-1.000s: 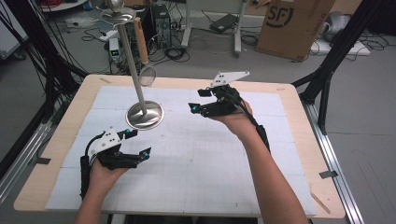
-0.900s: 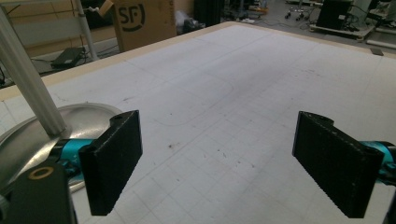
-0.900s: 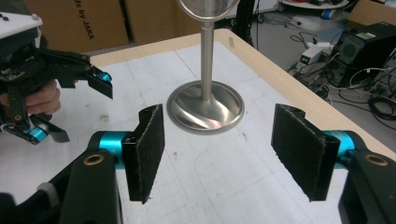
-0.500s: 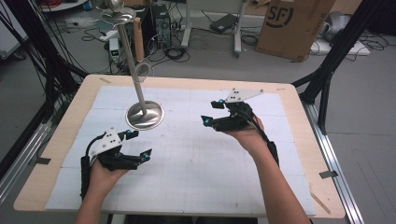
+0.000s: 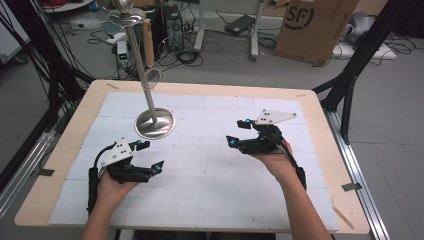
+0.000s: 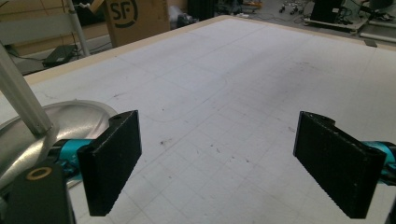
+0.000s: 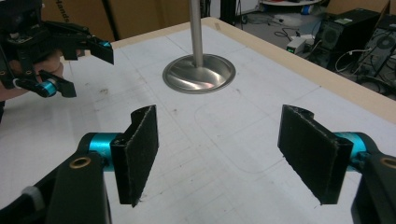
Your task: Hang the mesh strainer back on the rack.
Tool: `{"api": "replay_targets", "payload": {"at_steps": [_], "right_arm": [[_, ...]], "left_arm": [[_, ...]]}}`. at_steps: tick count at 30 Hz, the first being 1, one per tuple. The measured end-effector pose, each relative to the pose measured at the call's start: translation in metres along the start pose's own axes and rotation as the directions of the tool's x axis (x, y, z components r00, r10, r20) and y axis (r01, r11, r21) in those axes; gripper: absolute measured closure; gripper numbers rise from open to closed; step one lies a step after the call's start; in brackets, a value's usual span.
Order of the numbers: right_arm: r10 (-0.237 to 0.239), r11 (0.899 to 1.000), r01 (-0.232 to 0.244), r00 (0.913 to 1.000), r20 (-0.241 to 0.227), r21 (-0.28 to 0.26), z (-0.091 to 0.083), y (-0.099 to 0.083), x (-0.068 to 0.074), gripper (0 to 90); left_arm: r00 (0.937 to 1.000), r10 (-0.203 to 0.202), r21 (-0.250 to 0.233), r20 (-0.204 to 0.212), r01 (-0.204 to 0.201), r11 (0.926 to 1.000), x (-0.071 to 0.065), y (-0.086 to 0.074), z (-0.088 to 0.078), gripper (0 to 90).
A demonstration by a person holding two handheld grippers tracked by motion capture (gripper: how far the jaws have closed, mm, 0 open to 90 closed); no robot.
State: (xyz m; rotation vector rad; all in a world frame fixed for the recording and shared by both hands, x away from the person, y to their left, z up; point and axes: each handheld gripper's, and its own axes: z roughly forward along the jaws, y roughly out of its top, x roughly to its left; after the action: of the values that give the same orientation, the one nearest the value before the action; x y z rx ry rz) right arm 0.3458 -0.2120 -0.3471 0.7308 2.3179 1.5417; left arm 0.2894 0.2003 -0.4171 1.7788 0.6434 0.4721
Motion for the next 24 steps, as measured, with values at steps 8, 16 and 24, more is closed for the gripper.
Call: {"api": "replay_targets", "payload": {"at_steps": [8,16,24], "right_arm": [[0.028,1.0,-0.028,0.9996,0.004,0.003,-0.006,-0.02,0.002,26.0],[0.072,0.997,-0.073,0.9972,0.018,0.027,-0.009,-0.039,0.001,22.5],[0.085,0.995,-0.085,0.9963,0.009,0.045,-0.01,-0.05,0.005,19.2]], "left_arm": [[1.0,0.001,-0.002,-0.003,-0.001,1.0,0.001,0.0,-0.001,15.7],[1.0,0.002,-0.005,-0.006,-0.002,1.0,0.001,0.0,-0.001,15.7],[0.9999,-0.006,-0.015,-0.01,0.006,0.9999,0.002,0.001,-0.002,15.8]]}}
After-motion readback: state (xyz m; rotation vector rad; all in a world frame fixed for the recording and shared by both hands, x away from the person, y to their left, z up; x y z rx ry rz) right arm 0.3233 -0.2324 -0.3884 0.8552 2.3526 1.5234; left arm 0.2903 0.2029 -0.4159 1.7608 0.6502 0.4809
